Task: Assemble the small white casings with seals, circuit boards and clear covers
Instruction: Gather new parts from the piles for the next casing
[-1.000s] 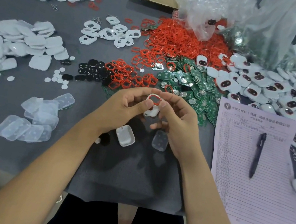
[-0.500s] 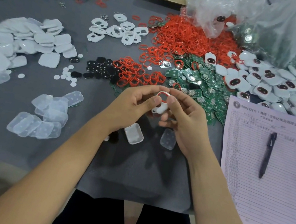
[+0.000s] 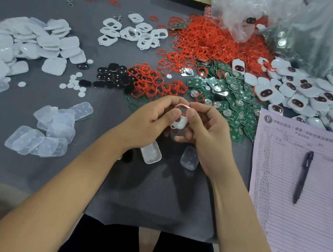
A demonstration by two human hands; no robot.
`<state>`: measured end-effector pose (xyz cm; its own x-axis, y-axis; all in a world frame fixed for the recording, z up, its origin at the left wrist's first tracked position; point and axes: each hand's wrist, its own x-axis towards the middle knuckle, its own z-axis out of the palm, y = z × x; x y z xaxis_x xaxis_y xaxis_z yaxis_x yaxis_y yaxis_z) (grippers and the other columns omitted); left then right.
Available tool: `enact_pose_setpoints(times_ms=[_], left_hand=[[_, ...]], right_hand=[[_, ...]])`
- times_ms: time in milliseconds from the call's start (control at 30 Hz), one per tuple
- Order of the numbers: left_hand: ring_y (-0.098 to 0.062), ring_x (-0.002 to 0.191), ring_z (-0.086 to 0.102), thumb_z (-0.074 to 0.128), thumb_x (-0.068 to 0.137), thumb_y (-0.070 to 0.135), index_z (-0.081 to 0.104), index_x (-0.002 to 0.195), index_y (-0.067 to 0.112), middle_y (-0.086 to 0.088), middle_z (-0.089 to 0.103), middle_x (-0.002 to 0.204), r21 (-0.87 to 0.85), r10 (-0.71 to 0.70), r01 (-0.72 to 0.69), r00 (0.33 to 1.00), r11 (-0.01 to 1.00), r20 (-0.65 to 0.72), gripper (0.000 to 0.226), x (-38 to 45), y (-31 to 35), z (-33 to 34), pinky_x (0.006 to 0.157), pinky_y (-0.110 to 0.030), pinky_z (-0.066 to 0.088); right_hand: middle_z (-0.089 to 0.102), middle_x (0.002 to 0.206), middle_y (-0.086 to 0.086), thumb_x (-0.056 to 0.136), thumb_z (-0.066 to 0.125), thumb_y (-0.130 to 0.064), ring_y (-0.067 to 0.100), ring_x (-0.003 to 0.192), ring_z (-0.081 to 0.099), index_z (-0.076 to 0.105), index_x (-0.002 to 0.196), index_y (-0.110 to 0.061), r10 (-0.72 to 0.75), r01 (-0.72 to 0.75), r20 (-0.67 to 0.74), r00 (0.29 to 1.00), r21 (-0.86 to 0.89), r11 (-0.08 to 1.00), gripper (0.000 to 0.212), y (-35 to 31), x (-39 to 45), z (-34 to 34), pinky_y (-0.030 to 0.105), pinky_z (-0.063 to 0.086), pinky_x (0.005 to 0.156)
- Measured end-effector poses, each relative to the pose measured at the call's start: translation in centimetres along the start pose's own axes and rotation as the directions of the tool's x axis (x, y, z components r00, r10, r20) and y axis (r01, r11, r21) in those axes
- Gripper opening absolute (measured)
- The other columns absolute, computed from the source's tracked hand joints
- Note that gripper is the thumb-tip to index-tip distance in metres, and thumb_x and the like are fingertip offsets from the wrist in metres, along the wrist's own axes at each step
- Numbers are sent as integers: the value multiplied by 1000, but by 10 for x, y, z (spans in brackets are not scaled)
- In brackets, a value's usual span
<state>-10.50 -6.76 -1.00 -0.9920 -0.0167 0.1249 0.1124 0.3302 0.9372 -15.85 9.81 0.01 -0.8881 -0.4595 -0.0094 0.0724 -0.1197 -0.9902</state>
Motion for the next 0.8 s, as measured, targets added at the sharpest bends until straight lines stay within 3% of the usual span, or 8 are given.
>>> enact_pose_setpoints(times_ms=[200, 367, 567, 700, 800], left_hand=[[-14, 72, 61, 49, 110, 25, 57, 136, 19, 9, 67, 93, -27, 0, 0, 1000, 1000, -18, 28, -1, 1, 1, 68, -32, 56], [-24, 76, 63, 52, 109, 23, 58, 135, 21, -5, 69, 97, -45, 3, -4, 1000, 999, -7, 26, 1, 2, 1, 69, -33, 56], [-5, 76, 64, 53, 108, 25, 58, 128, 39, -2, 70, 96, -49, 31, -31, 1000, 998, 3, 25, 0, 4, 1, 69, -24, 56], [-8, 85, 66, 52, 109, 24, 60, 132, 29, 1, 72, 98, -86, 21, -22, 1000, 996, -7, 25, -1, 6, 0, 74, -24, 56], [-19, 96, 69, 49, 111, 22, 58, 134, 19, -2, 72, 109, -90, 21, -23, 1000, 996, -23, 26, -3, 6, 0, 82, -28, 57]], right_hand=[[63, 70, -11, 105, 58, -7, 3, 53, 54, 60, 114, -6, -15, 14, -20, 1000, -7, 1000, 9, 0, -1, -1, 27, 60, 56], [66, 87, 0, 106, 55, -7, 2, 62, 65, 58, 115, -6, -45, 44, -35, 998, -28, 999, 9, 1, -3, 2, 28, 60, 54], [63, 86, 3, 106, 53, -3, 6, 63, 66, 59, 106, -7, -72, 69, -53, 996, -52, 996, 7, 3, -4, 3, 29, 59, 52], [64, 77, -11, 106, 54, -7, 5, 61, 67, 61, 110, -7, -85, 84, -15, 996, -32, 996, 8, 3, -5, 2, 30, 61, 55], [65, 89, 2, 104, 57, -7, 11, 69, 68, 62, 111, -12, -111, 112, 31, 993, -39, 993, 10, 2, -6, 2, 32, 61, 56]])
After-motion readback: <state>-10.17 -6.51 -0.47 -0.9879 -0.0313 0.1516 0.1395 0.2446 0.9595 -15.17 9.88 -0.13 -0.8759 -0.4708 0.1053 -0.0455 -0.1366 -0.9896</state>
